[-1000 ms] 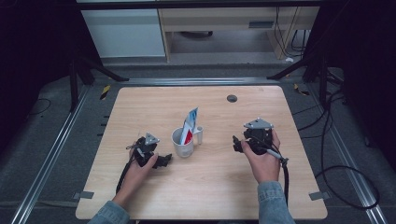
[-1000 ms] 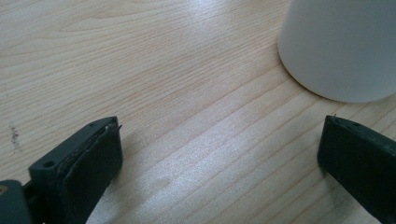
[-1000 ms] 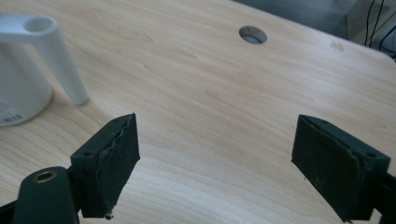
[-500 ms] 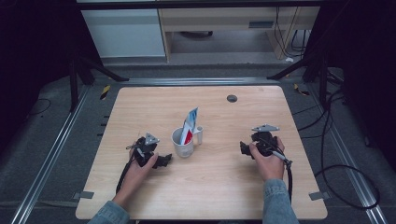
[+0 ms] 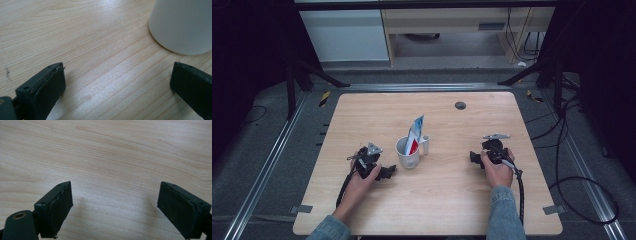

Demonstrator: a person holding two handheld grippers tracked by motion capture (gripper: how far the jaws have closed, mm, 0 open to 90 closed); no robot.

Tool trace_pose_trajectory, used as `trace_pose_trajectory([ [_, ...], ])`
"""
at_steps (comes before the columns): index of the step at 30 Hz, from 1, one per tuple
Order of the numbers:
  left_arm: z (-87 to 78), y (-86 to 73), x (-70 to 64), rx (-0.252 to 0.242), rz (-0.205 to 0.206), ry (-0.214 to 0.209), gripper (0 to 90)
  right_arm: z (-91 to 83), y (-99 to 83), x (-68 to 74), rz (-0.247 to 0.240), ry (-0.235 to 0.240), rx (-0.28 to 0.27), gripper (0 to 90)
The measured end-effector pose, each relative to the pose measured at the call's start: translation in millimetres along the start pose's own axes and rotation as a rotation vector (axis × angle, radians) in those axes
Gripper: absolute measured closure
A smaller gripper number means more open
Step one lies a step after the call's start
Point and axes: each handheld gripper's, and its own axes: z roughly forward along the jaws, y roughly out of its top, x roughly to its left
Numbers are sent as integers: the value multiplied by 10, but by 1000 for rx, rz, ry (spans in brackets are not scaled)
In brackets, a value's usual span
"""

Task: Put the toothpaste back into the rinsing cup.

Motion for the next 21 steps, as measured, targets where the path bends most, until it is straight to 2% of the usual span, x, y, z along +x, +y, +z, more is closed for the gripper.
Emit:
trace_pose_trajectory([
  [11,0,0,0,0,0,0,0,66,-7,-97,45,-11,-11,117],
  [17,0,0,0,0,0,0,0,87,-13,-120,46,-25,-8,115],
  [21,0,0,0,0,0,0,0,105,-19,-111,31,-36,-13,100],
])
